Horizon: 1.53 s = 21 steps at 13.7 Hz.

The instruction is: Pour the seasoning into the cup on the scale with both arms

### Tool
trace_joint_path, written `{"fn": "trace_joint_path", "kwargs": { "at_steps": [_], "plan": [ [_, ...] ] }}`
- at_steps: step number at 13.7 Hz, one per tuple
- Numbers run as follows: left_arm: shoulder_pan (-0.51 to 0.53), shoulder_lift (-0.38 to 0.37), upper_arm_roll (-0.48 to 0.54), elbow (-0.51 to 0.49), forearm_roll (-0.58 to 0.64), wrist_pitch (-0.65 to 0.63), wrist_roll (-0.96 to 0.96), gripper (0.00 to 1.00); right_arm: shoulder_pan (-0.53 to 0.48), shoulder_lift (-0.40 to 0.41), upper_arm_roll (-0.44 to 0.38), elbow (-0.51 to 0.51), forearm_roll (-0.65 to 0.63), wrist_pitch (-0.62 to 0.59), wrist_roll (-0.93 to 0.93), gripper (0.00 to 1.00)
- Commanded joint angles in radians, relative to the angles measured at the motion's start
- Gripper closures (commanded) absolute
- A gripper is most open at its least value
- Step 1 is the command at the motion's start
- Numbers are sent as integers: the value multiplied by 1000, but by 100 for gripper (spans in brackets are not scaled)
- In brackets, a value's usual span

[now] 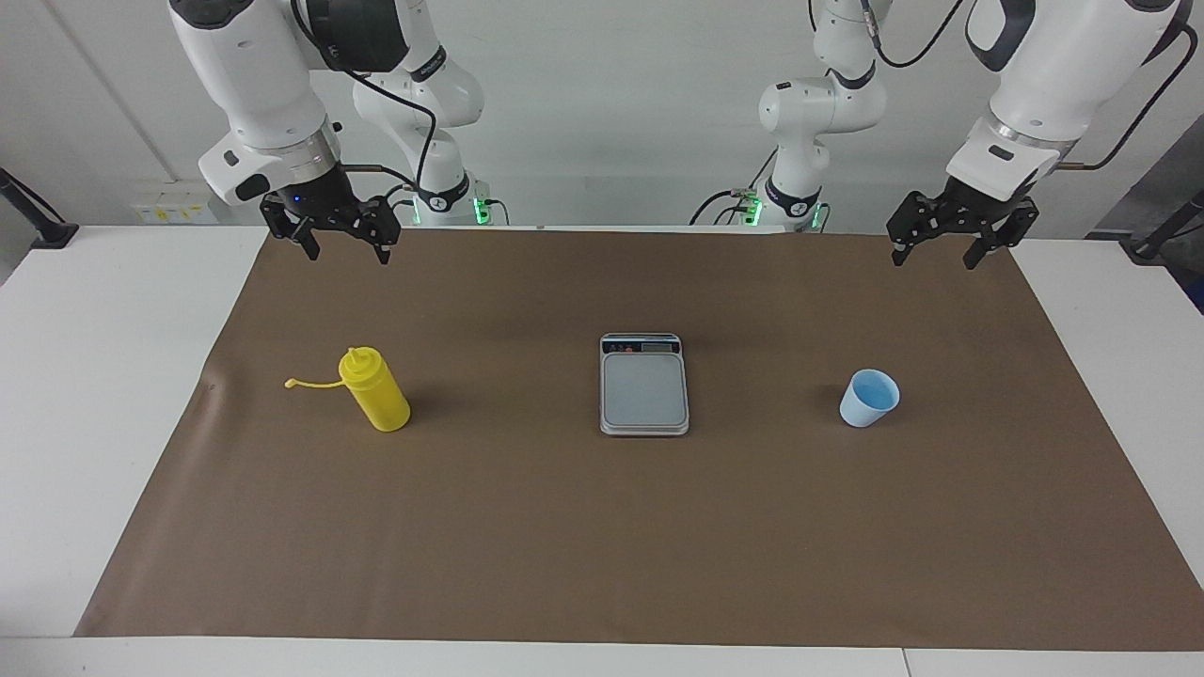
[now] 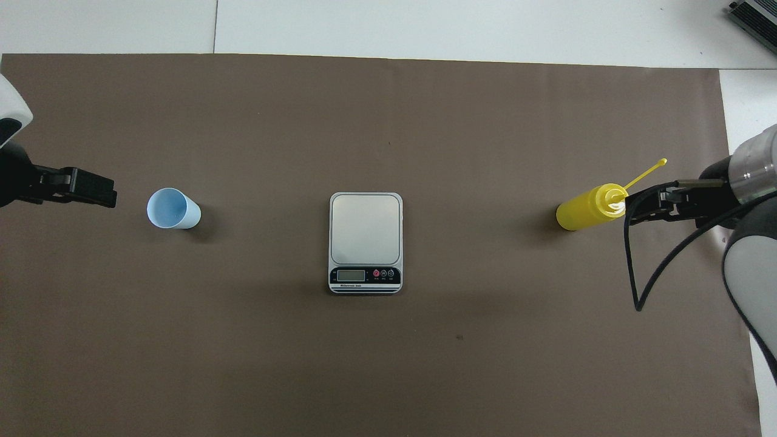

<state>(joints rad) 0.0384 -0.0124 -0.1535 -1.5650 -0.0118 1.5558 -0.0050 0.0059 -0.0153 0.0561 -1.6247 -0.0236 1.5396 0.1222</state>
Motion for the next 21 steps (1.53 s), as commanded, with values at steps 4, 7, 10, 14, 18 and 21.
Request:
{"fn": "trace_joint_path", "kwargs": {
  "at_steps": [4,7,10,14,18,21],
  "plan": [
    [6,-31,-1,-36,13,15,13,0,-14,-22,7,-29,2,20,-4,0],
    [6,-32,0,-38,13,18,14,0,-14,-22,7,-29,2,20,-4,0],
    [5,-32,-1,-41,13,20,20,0,-14,-22,7,-29,1,20,-4,0],
    [12,-24,6,-38,10,33,23,0,-14,-22,7,-29,2,20,-4,0],
    [41,31,9,-44,9,119,22,0,-14,-22,7,-29,2,20,-4,0],
    [63,106,14,-58,9,196,10,0,-14,-22,7,-29,2,20,-4,0]
  ]
}}
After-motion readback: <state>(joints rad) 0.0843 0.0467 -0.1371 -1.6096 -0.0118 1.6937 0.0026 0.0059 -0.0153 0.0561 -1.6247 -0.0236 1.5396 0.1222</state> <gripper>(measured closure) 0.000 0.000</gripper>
